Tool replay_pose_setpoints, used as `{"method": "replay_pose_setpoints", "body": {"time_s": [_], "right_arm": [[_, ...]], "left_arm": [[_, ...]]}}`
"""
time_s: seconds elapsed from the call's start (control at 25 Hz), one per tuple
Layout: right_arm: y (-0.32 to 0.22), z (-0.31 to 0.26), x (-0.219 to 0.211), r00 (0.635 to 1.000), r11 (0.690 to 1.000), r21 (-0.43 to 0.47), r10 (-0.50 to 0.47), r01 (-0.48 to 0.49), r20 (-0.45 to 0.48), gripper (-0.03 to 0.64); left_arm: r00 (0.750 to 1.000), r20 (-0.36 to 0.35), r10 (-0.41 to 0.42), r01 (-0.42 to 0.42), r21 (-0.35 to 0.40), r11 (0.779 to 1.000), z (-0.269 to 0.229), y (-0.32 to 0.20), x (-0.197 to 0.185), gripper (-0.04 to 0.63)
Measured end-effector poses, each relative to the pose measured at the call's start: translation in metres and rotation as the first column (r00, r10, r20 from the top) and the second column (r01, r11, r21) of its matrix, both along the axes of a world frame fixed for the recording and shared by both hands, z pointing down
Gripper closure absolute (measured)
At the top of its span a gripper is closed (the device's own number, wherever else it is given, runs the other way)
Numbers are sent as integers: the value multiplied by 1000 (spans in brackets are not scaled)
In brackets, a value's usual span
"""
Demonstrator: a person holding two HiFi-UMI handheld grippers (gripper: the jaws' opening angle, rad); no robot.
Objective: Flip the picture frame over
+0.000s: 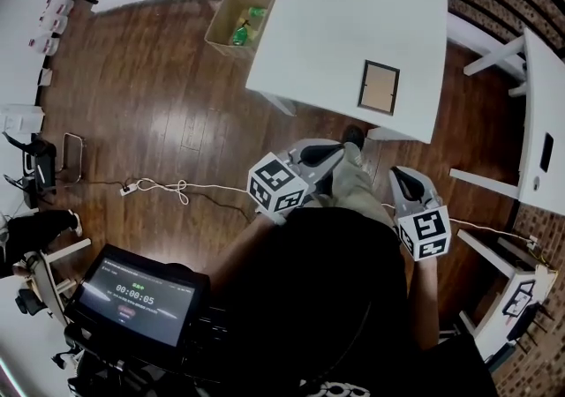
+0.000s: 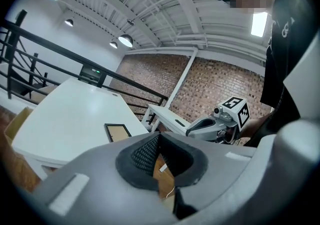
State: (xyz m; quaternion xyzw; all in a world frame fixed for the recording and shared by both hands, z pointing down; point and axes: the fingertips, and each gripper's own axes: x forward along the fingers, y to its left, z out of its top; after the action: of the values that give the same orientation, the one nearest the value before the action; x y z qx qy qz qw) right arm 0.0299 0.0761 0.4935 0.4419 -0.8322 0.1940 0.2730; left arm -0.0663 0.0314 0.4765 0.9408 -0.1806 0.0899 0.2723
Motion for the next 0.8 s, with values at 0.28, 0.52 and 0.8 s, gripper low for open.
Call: {"method": "replay_pose_setpoints", "body": {"time_s": [0.28,0.52,0.8], "right_arm": [[-34,32,23,1000,997,-73,11,-11,0,624],[-59,62,41,1000,990,-138,12,-13,-6,623],[-84,99,58,1000,977,-215,-6,0,-25,576]], "left_arm": [[990,96,99,-97,-26,995,30,-30,31,564],[966,214,147,-142,-38,989,72,-54,48,522],[939,311,145,-115,-113,987,115,-81,63,483]]}}
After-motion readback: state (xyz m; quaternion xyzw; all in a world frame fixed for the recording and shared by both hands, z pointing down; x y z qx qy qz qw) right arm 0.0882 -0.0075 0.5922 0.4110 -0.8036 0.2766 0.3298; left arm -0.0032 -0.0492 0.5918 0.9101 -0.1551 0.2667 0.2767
